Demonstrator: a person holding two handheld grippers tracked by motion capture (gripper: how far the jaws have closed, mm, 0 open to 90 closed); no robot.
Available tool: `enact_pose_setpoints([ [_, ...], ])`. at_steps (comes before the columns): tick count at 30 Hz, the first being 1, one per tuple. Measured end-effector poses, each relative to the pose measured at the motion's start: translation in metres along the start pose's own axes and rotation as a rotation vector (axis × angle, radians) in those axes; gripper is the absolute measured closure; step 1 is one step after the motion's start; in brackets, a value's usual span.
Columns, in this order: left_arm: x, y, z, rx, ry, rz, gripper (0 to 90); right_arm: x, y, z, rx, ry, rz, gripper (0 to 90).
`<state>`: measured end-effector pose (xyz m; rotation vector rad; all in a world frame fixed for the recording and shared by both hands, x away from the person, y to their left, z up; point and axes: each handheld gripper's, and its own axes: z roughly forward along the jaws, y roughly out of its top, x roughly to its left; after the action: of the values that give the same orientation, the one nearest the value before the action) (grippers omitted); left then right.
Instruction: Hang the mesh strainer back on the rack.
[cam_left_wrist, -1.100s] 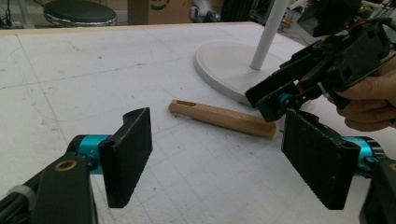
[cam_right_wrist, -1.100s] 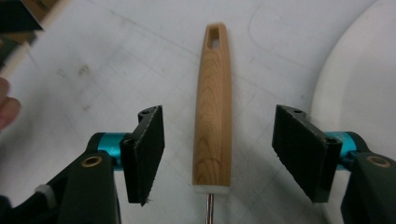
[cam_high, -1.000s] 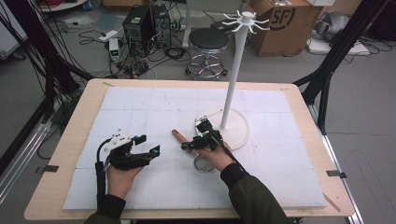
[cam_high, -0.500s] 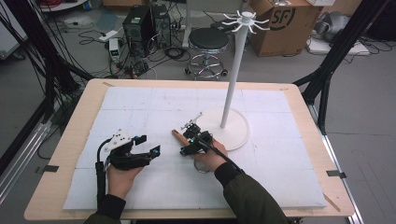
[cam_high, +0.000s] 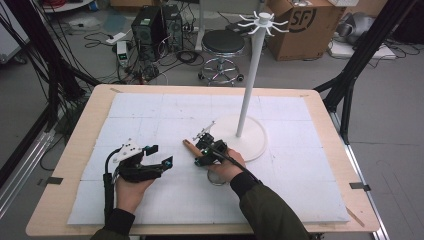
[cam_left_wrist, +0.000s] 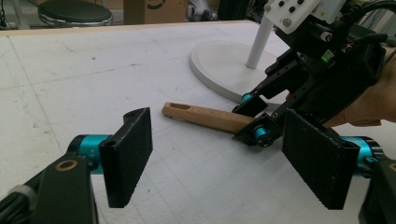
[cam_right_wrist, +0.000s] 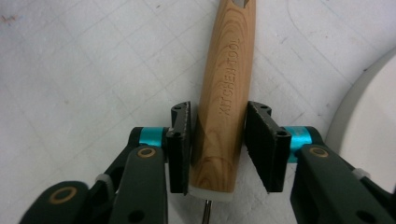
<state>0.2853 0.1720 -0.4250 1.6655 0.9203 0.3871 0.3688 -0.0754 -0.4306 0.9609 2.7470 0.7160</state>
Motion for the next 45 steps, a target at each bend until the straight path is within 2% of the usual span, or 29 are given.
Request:
enact_pose_setpoints([
  [2,0.000,0.000,0.000,0.004,0.000,-0.001,25.4,0.003,0.003,0.000,0.024,-0.014,-0.034,67.8],
  [4,0.000,0.000,0.000,0.003,0.003,-0.002,25.4,0.005,0.005,-0.001,0.035,-0.021,-0.048,68.5],
  [5,0.000,0.000,0.000,0.004,0.000,-0.003,25.4,0.008,0.008,0.000,0.057,-0.039,-0.077,68.7],
  [8,-0.001,0.000,0.000,0.005,0.001,-0.001,25.6,0.006,0.008,-0.001,0.051,-0.021,-0.069,69.1],
  [15,0.001,0.000,-0.002,0.000,0.003,0.003,25.9,0.002,0.005,-0.003,0.031,0.008,-0.086,70.0],
  [17,0.001,0.000,-0.002,-0.002,0.008,-0.001,26.0,-0.003,0.002,-0.004,0.013,0.043,-0.070,70.0],
  [21,0.002,-0.001,-0.002,0.000,0.009,0.000,26.4,-0.004,0.005,-0.003,0.039,0.053,-0.067,69.8],
  [24,0.001,-0.001,-0.001,0.000,0.013,-0.002,26.4,-0.010,0.005,-0.001,0.046,0.092,-0.038,69.4],
  [30,0.001,-0.001,0.000,0.003,0.016,-0.006,26.6,-0.002,0.007,0.000,0.063,0.042,-0.077,69.1],
  [34,0.001,-0.001,0.000,0.003,0.017,-0.003,26.7,-0.001,0.007,-0.001,0.062,0.032,-0.082,69.4],
  [37,0.001,-0.001,-0.002,-0.001,0.018,0.001,26.7,-0.004,0.006,-0.002,0.050,0.058,-0.061,69.8],
  [38,0.001,-0.001,-0.002,0.000,0.017,0.003,26.7,-0.011,0.002,-0.004,0.010,0.100,-0.018,70.3],
  [40,0.002,-0.002,-0.002,-0.005,0.023,-0.006,26.7,-0.012,0.000,-0.006,-0.006,0.117,-0.005,70.3],
  [41,0.003,-0.002,-0.003,-0.004,0.023,-0.006,26.7,-0.015,-0.005,-0.012,-0.050,0.136,0.020,70.3],
  [42,0.003,-0.002,-0.003,-0.005,0.024,-0.007,26.7,-0.018,-0.008,-0.016,-0.069,0.159,0.041,70.4],
  [43,0.003,-0.001,-0.004,-0.009,0.028,-0.010,26.7,-0.021,-0.010,-0.019,-0.101,0.163,0.047,70.4],
  [45,0.003,-0.001,-0.004,-0.012,0.028,-0.008,26.7,-0.024,-0.012,-0.022,-0.119,0.167,0.051,70.4],
])
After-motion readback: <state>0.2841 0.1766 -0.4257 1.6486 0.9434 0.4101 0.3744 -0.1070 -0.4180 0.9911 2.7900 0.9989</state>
